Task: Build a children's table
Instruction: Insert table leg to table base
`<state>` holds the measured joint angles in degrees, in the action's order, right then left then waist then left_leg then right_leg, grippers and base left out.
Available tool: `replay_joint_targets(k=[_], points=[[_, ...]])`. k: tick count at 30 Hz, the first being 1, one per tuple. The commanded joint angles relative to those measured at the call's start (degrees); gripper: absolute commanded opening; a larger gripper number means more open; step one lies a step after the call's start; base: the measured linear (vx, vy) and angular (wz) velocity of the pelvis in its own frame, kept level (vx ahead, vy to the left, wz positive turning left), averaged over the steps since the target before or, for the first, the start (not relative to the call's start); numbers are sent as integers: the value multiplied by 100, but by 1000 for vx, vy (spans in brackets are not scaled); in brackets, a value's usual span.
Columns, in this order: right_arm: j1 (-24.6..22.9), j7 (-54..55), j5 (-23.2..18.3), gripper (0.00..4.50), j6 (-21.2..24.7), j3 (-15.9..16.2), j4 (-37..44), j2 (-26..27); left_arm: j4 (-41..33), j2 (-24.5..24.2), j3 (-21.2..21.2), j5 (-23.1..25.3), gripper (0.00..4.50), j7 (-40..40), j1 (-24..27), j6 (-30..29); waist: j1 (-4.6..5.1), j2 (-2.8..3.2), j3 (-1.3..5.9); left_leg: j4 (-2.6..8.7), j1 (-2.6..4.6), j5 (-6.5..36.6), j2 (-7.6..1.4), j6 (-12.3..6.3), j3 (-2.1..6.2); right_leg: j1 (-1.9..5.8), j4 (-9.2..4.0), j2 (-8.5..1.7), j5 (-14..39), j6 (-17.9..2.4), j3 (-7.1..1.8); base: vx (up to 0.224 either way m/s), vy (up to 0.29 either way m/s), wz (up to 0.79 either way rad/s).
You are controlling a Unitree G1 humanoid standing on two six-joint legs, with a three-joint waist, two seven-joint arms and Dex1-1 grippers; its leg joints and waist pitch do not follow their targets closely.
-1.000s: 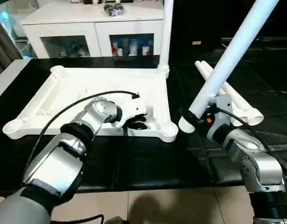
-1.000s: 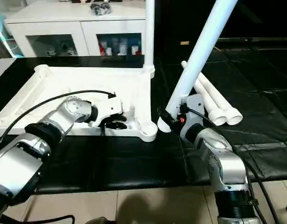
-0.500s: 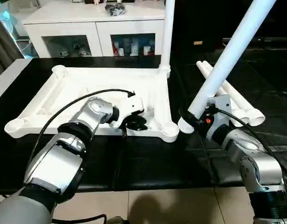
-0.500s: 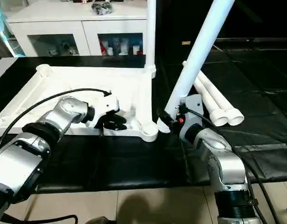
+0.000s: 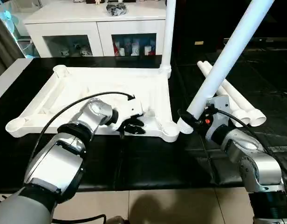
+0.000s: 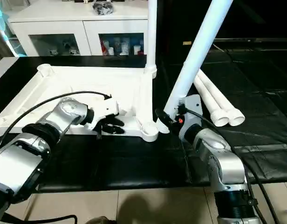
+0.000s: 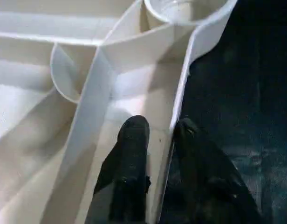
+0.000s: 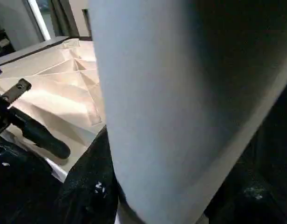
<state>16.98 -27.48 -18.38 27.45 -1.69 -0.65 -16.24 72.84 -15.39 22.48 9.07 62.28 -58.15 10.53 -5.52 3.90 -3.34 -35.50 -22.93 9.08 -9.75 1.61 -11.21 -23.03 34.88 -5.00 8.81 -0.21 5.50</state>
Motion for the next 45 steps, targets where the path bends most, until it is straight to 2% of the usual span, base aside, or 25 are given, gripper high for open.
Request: replay_joint_targets(k=[1, 5, 9, 14, 17, 20, 24, 25, 26, 27, 28, 29, 30, 34, 35, 38, 39, 42, 45], points=[[2, -42, -29, 194, 47, 48, 105, -8, 26, -60, 7, 80, 74, -37, -8, 51, -17, -39, 441, 471, 205, 2139, -339, -51, 254, 245, -557, -501, 2195, -1078, -293, 0, 0, 0], [14, -118, -23, 194, 68, 83, 87, -41, 22, -57, 0, 139, 39, 128, -14, 37, -14, -64, 439, 476, 202, 2136, -341, -64, 255, 242, -565, -502, 2250, -1049, -293, 0, 0, 0], [44, -202, -28, 194, 102, 123, 79, -78, 4, -93, 62, 217, 17, 398, -48, -32, -7, -53, 450, 489, 175, 2035, -351, -88, 262, 259, -532, -499, 2049, -1088, -298, 0, 0, 0], [74, -290, -3, 194, 94, 176, 73, -126, -136, -152, 18, 104, 3, 1332, -28, -345, -1, -29, 468, 469, 164, 1843, -352, -140, 238, 273, -488, -519, 1638, -1263, -311, 0, 0, 0], [94, -298, -4, 194, 71, 161, 50, -116, -291, -205, -25, -17, 1, 1796, 94, -551, -18, -36, 460, 472, 175, 1823, -356, -166, 230, 269, -489, -520, 1646, -1311, -309, 0, 0, 0], [98, -304, -6, 194, 61, 166, 52, -106, -392, -249, -27, -33, 1, 1901, 179, -665, -23, -41, 449, 481, 184, 1923, -364, -137, 234, 261, -494, -520, 1785, -1308, -308, 0, 0, 0], [149, -321, -7, 194, 41, 194, 26, -61, -568, -256, -160, -85, 0, 1603, 318, -981, -16, -44, 431, 490, 210, 2094, -364, -57, 242, 240, -528, -524, 2090, -1220, -308, 0, 0, 0], [174, -323, -10, 194, 36, 201, 9, -49, -645, -228, -226, -137, 0, 1465, 355, -1114, -16, -79, 428, 494, 204, 2083, -367, -45, 248, 252, -514, -536, 2144, -1210, -308, 0, 0, 0], [216, -330, -17, 194, 28, 209, -24, -28, -798, -169, -363, -234, 0, 1262, 413, -1373, -18, -72, 421, 494, 210, 2108, -367, -45, 245, 234, -533, -535, 2265, -1170, -308, 0, 0, 0], [230, -333, -20, 194, 24, 210, -35, -20, -847, -146, -411, -272, 0, 1198, 432, -1465, -13, -90, 420, 498, 212, 2117, -380, -30, 248, 237, -514, -536, 2250, -1191, -312, 0, 0, 0], [252, -338, -24, 194, 19, 213, -55, -5, -975, -99, -503, -349, 0, 1095, 478, -1666, -20, -73, 421, 492, 220, 2134, -370, -34, 250, 224, -539, -539, 2294, -1181, -310, 0, 0, 0], [271, -340, -26, 194, 16, 218, -71, 14, -1146, -52, -588, -431, 0, 1002, 541, -1884, -15, -109, 422, 503, 211, 2111, -381, -29, 250, 236, -522, -534, 2247, -1192, -312, 0, 0, 0], [279, -342, -26, 194, 13, 222, -81, 25, -1237, -27, -627, -468, 0, 943, 576, -1999, -20, -94, 419, 505, 207, 2099, -385, -30, 258, 237, -508, -536, 2217, -1208, -311, 0, 0, 0], [325, -341, -1, 194, -38, 281, -174, 115, -1970, 94, -729, -512, 0, 421, 977, -2407, -5, -113, 433, 485, 158, 1854, -365, -148, 240, 254, -505, -540, 2050, -1196, -316, 0, 0, 0], [340, -346, 3, 194, -53, 293, -202, 135, -2181, 110, -744, -531, 0, 427, 1111, -2454, -7, -138, 435, 486, 153, 1807, -358, -175, 231, 252, -515, -532, 2040, -1175, -314, 0, 0, 0], [370, -353, 11, 194, -82, 315, -246, 172, -2637, 107, -725, -483, 0, 391, 1385, -2608, -4, -107, 440, 492, 158, 1742, -378, -197, 235, 239, -500, -526, 2036, -1141, -317, 0, 0, 0], [381, -351, 13, 194, -88, 318, -255, 183, -2812, 98, -714, -448, 0, 329, 1474, -2723, -15, -49, 433, 494, 172, 1799, -372, -184, 236, 216, -516, -516, 2094, -1118, -314, 0, 0, 0], [412, -345, 11, 194, -107, 312, -284, 221, -3365, 98, -707, -424, 0, 178, 1709, -3139, 11, -50, 421, 537, 192, 2085, -391, -40, 253, 207, -511, -497, 2117, -1089, -317, 0, 0, 0], [423, -333, 9, 194, -137, 302, -317, 253, -3785, 83, -674, -456, 0, 151, 1823, -3397, 18, -57, 411, 536, 178, 2134, -371, -12, 253, 211, -532, -508, 2229, -1041, -323, 0, 0, 0]])
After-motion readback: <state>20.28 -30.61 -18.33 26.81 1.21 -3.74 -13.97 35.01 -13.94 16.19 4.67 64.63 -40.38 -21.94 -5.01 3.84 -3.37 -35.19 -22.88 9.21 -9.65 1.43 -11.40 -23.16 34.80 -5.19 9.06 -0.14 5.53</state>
